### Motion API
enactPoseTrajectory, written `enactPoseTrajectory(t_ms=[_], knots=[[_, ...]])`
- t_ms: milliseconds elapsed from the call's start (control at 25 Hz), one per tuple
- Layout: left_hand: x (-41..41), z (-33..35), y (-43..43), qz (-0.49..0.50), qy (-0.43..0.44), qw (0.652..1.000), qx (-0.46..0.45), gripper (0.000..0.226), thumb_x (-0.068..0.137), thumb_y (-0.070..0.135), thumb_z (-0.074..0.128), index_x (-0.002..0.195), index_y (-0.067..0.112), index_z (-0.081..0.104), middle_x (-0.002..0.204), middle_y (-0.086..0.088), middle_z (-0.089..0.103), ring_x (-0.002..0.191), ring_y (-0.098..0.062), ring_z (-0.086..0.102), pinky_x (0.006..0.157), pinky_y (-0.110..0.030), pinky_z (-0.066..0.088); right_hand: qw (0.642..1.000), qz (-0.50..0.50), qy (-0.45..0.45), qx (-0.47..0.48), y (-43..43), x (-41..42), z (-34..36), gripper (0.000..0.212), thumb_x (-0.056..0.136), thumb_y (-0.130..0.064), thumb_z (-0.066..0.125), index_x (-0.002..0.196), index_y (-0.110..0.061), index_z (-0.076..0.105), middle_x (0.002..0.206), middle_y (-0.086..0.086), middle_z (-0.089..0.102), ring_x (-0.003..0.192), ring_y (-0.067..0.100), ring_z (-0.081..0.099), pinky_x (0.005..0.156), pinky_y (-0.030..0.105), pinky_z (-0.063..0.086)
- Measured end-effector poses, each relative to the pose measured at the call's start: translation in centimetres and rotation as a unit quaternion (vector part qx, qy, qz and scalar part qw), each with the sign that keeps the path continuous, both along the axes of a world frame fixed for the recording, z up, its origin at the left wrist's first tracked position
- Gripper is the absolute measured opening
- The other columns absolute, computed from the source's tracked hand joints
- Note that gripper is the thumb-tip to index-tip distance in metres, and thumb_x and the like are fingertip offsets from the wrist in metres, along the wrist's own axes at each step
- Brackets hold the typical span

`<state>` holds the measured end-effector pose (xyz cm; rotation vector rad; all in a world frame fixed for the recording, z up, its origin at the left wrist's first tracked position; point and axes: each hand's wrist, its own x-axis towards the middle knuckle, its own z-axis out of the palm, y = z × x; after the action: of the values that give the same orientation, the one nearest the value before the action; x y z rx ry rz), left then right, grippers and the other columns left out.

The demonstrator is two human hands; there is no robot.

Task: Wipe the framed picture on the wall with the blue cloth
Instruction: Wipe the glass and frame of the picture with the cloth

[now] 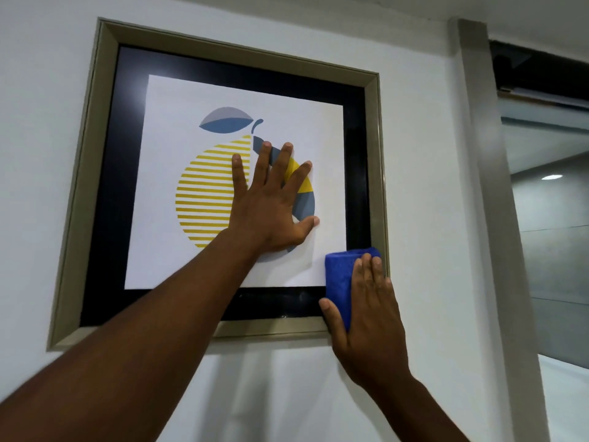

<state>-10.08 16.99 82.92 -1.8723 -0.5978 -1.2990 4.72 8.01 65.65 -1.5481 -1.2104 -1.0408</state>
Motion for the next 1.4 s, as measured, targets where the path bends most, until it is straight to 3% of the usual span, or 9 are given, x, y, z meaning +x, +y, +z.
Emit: enactPoseTrajectory(t_ms=[200,320,520,720,1080,1280,1400], knots=[[-2.7,-0.1,-0.2,-0.001,0.086,0.996,-0.013,0.090,0.075,0.071,0.049,0.149,0.033,0.016,0.164,-0.005,-0.003,0.150,-0.032,-0.009,0.112,-0.070,-0.006,0.997,-0.011,0.007,-0.072,-1.8,-0.5,-0.5,0.089,0.089,-0.071,0.019,0.151,-0.011,-0.002,0.163,0.005,0.001,0.149,0.015,-0.007,0.122,0.033,0.006],[-5.3,-1.2,0.8,0.023,0.112,0.993,-0.015,0.097,0.070,0.076,0.052,0.149,0.040,0.009,0.164,-0.002,-0.006,0.150,-0.029,-0.012,0.109,-0.072,-0.009,0.997,0.005,0.024,-0.073,-2.3,-1.1,-0.6,0.088,0.090,-0.066,0.029,0.152,-0.010,0.002,0.163,0.006,0.003,0.149,0.015,-0.006,0.124,0.038,0.010],[-5.9,-1.9,0.8,0.034,0.110,0.993,-0.022,0.098,0.071,0.075,0.054,0.149,0.042,0.003,0.164,-0.002,-0.010,0.149,-0.030,-0.015,0.108,-0.073,-0.010,0.993,0.014,0.111,0.021,-1.1,-4.4,-3.0,0.078,0.092,-0.056,0.045,0.146,-0.002,0.030,0.157,0.016,0.029,0.148,0.027,0.019,0.119,0.048,0.027],[-5.6,-1.9,1.3,0.017,0.098,0.995,-0.004,0.098,0.068,0.075,0.056,0.148,0.042,0.009,0.164,-0.003,-0.004,0.150,-0.031,-0.011,0.107,-0.074,-0.009,0.992,-0.039,0.113,0.040,1.6,-10.6,-3.2,0.071,0.090,-0.051,0.047,0.135,0.005,0.047,0.146,0.024,0.045,0.141,0.038,0.034,0.113,0.051,0.036],[-5.1,-1.8,1.7,-0.009,0.090,0.996,0.002,0.098,0.065,0.072,0.061,0.147,0.038,0.018,0.164,-0.004,0.001,0.150,-0.033,-0.008,0.105,-0.077,-0.008,1.000,-0.009,-0.009,-0.002,5.1,-17.1,-3.4,0.071,0.093,-0.055,0.038,0.145,-0.006,0.033,0.153,0.018,0.037,0.145,0.032,0.028,0.117,0.050,0.029],[-5.2,-1.7,1.8,-0.019,0.091,0.996,-0.006,0.097,0.064,0.074,0.058,0.145,0.039,0.019,0.164,-0.003,0.000,0.150,-0.032,-0.010,0.106,-0.075,-0.010,0.983,-0.015,-0.183,-0.026,2.8,-10.9,-4.2,0.072,0.092,-0.061,0.041,0.141,-0.008,0.043,0.151,0.012,0.042,0.145,0.024,0.032,0.117,0.052,0.026],[-5.2,-1.7,1.6,-0.023,0.092,0.995,-0.015,0.097,0.062,0.074,0.059,0.144,0.040,0.020,0.164,-0.002,0.001,0.150,-0.031,-0.010,0.106,-0.075,-0.010,0.975,-0.059,-0.211,-0.039,0.8,-6.0,-4.3,0.081,0.090,-0.067,0.041,0.142,-0.005,0.042,0.152,0.013,0.041,0.145,0.025,0.030,0.117,0.055,0.024]])
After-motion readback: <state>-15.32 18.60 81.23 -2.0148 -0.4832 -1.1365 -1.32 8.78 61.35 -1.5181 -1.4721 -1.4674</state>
